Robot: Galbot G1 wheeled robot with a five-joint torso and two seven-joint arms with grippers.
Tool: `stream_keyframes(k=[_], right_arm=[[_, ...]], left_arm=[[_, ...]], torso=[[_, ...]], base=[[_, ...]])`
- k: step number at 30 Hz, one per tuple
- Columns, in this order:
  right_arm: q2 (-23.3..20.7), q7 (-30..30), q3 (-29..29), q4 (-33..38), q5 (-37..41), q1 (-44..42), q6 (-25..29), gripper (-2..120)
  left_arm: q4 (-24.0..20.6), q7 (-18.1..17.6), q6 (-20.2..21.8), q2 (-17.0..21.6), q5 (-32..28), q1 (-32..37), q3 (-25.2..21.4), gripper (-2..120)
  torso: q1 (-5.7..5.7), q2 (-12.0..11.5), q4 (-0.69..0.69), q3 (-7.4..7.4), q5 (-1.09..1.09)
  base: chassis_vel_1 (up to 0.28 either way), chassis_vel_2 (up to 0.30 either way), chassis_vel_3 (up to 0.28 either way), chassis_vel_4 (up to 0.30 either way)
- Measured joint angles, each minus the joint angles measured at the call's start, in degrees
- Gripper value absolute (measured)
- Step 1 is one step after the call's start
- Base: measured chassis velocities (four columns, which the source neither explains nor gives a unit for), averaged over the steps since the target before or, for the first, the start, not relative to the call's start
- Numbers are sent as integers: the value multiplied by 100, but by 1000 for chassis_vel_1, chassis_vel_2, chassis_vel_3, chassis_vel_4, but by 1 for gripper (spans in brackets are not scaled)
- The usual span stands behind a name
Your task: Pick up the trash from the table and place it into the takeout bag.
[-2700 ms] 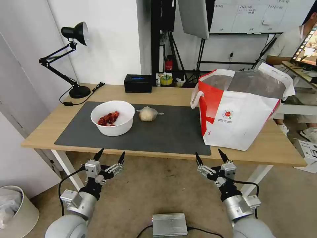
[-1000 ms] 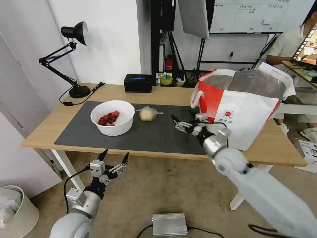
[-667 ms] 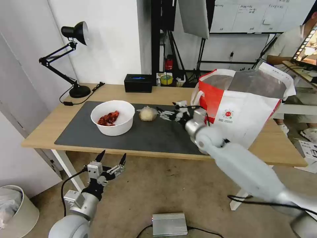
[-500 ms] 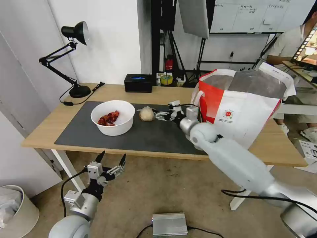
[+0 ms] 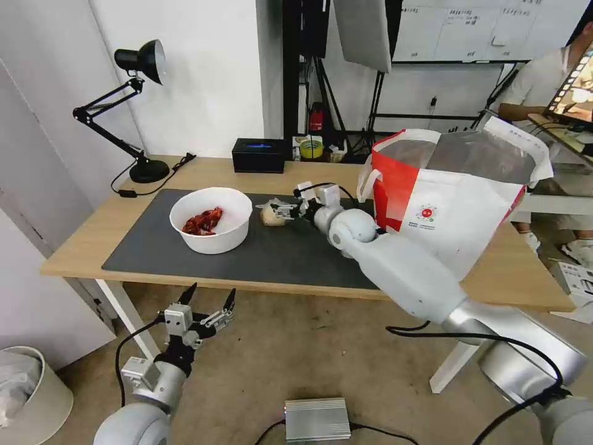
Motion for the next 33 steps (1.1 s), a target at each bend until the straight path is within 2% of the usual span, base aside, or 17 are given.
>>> stream_keyframes(k=[5,8,15,23,33], right_arm=[[311,-124,-21,-416,-98,113,-32,100],[649,-284,-27,-924,-264,233,-5,100],[1025,-461,0,-1548,-530,357,112,100],[1196,-541,35,-1850,-760,370,177,100],[1201,-538,42,-1917,-832,326,179,100]], left_arm=[[1,3,-4,-2,0,2,4,100],[4,11,-15,-16,4,5,21,100],[6,23,-71,-17,6,22,11,100],[38,35,-97,-48,21,36,38,100],[42,38,-109,-69,46,64,38,100]], torso=[[0,0,0,0,0],[0,0,0,0,-1],[0,0,0,0,0],[0,0,-1,0,0],[0,0,0,0,1]], base=[[0,0,0,0],[0,0,0,0],[0,0,0,0],[0,0,0,0],[0,0,0,0]])
